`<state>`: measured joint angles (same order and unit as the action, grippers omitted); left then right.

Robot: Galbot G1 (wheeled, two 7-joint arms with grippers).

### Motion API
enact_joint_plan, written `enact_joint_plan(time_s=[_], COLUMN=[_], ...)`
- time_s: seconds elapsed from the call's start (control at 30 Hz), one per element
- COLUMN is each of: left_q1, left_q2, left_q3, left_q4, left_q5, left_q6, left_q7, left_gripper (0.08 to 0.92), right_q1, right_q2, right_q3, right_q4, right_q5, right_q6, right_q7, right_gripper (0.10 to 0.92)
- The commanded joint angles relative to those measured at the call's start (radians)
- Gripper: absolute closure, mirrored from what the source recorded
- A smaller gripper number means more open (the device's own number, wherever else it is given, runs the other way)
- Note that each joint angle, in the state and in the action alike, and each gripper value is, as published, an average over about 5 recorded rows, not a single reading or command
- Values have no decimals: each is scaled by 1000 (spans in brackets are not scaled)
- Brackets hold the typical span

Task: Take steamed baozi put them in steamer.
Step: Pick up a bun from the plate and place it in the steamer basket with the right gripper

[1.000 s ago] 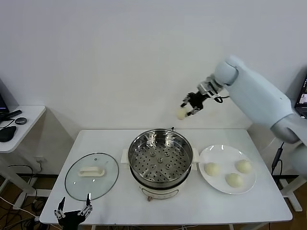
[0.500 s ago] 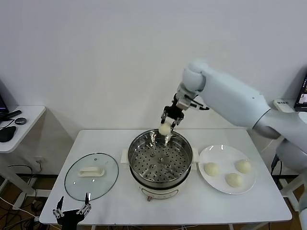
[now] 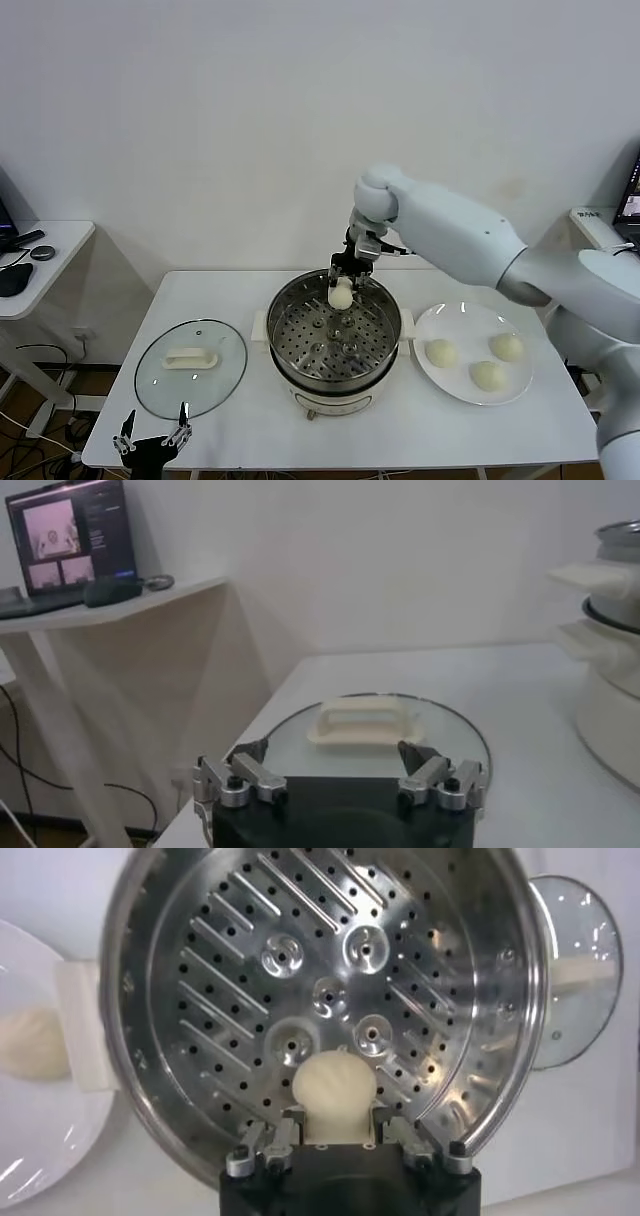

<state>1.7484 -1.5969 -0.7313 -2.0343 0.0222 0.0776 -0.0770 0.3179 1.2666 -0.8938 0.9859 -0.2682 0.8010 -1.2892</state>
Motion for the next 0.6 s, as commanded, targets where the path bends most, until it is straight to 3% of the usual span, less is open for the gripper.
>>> enact_joint_plan(time_s=[0.03,0.47,0.6], left_q1=[-4,2,0], left_q2=[0,0,0], left_q3=[-5,11,12], left_q4=[10,15,16], left_q5=[-2,3,3], left_q6=[2,0,1], left_q7=[1,-2,-2], left_gripper=[177,177,177], right_q1=[-67,-80,-73], right_q2=[60,104,106], right_q3=[44,57,51], right_q4=[-94,-139,-143], right_q5=[-107,-133,-112], right_q6=[26,24,7], right_q7=[35,49,62], right_gripper=[594,592,548])
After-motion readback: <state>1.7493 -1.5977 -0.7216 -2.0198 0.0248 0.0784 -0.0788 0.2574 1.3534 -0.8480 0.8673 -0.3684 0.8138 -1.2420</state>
